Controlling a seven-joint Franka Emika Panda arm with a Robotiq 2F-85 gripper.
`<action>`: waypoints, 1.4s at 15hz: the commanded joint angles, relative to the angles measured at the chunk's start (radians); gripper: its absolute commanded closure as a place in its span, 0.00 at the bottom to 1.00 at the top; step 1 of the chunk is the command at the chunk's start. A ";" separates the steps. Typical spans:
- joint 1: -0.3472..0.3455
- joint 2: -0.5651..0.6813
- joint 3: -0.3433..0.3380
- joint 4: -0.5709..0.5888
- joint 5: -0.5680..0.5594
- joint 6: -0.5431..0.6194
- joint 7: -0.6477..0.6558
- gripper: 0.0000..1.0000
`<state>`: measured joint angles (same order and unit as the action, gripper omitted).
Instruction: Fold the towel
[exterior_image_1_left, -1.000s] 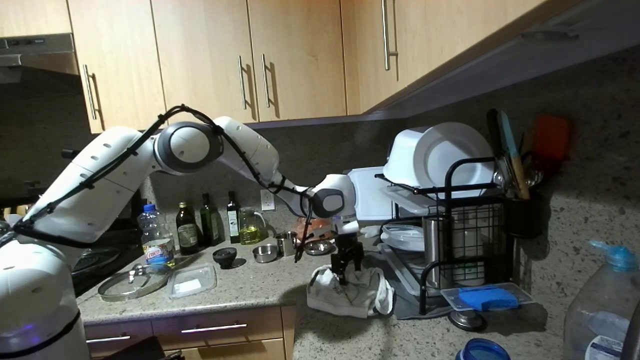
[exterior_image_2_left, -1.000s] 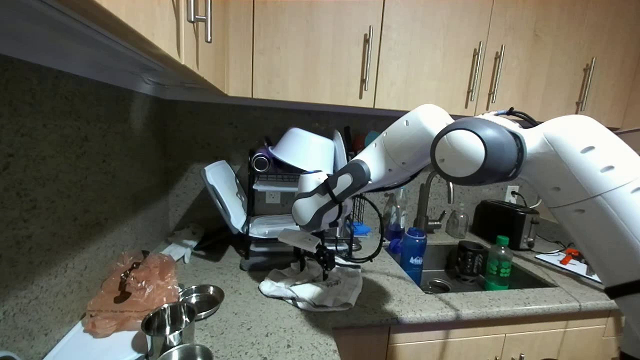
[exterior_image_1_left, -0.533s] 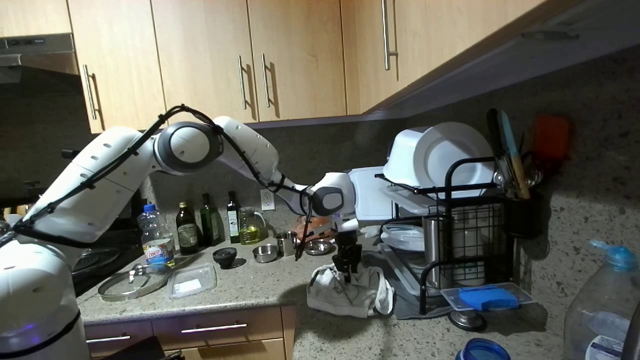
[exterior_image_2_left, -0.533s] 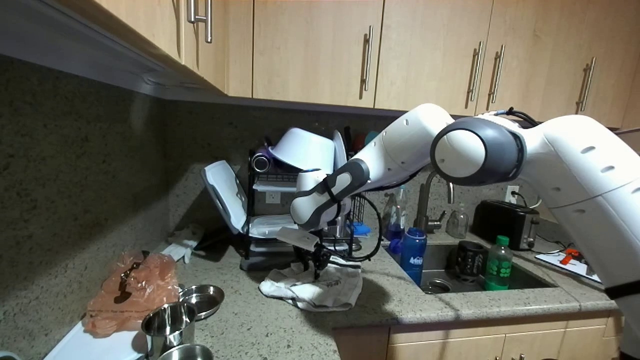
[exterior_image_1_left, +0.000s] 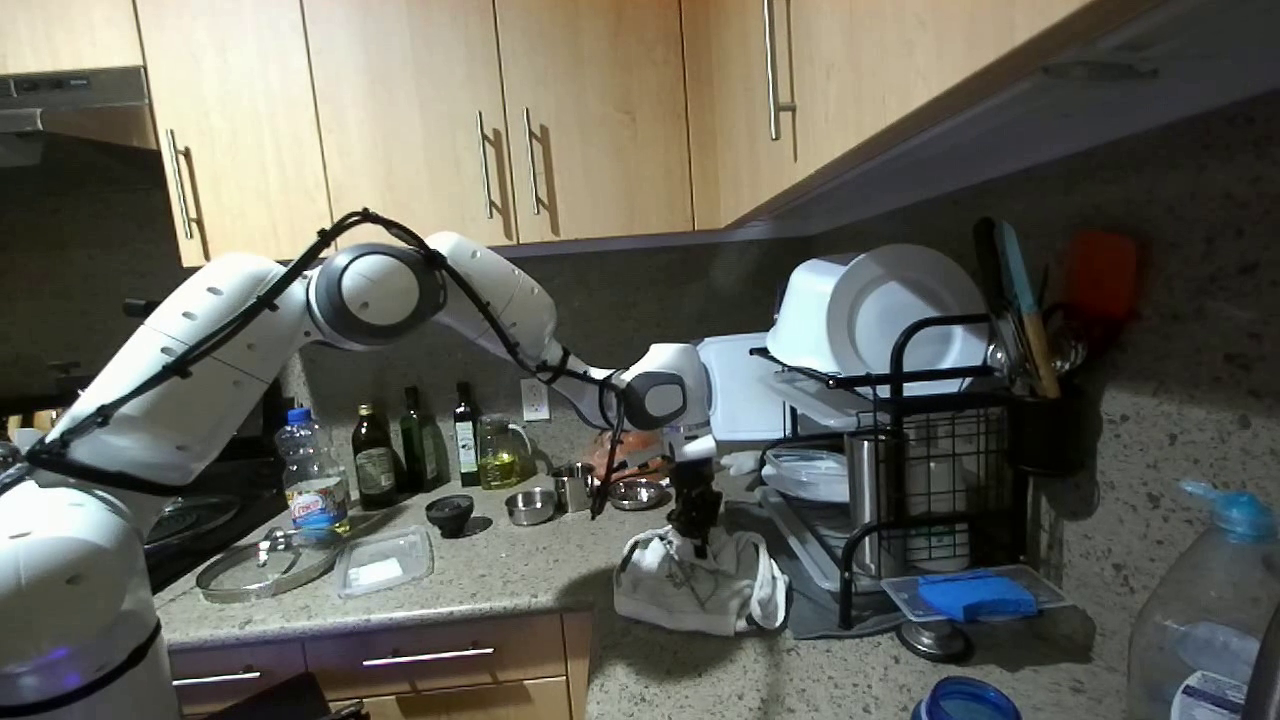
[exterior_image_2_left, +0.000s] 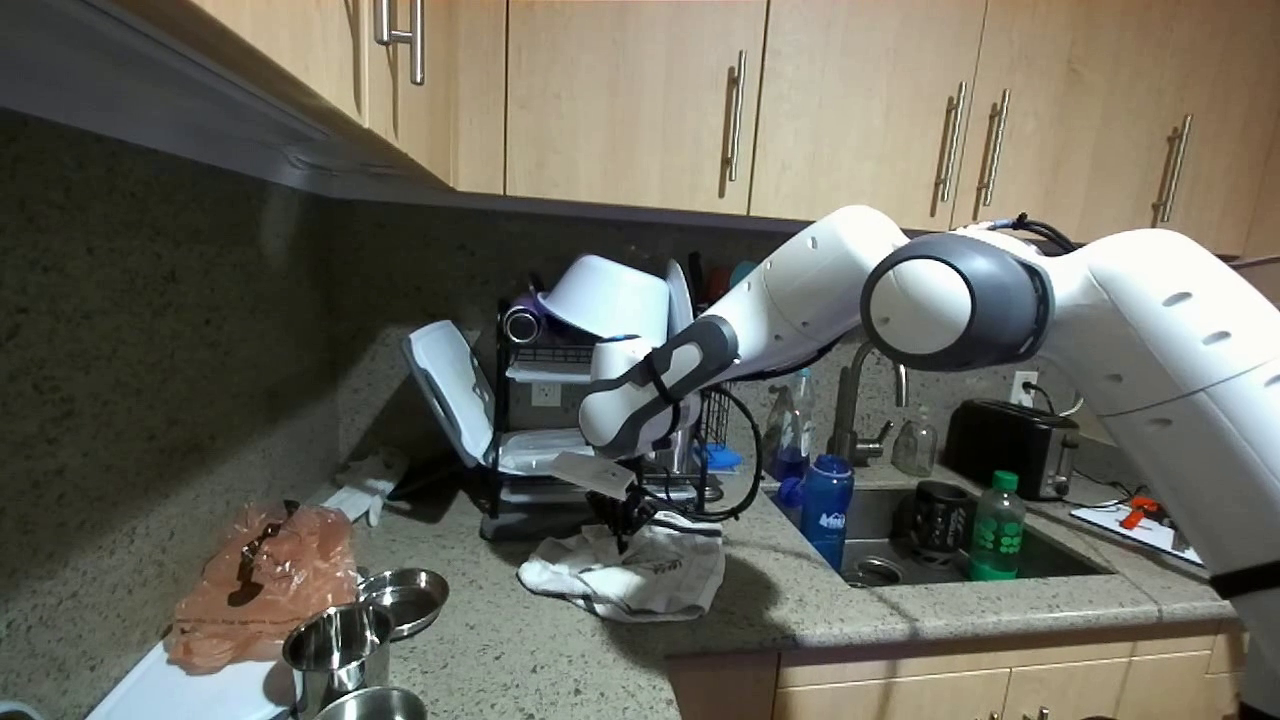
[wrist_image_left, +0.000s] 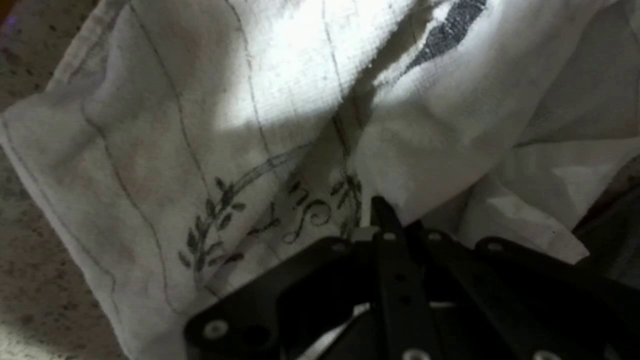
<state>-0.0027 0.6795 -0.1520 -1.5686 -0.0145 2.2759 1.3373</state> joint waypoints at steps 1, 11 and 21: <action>0.011 -0.002 -0.009 0.007 0.003 0.002 -0.008 0.96; 0.073 0.035 -0.009 0.235 -0.038 -0.095 0.005 0.96; 0.081 0.142 0.000 0.375 -0.073 -0.214 -0.017 0.60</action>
<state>0.0757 0.7834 -0.1520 -1.2501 -0.0807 2.1132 1.3366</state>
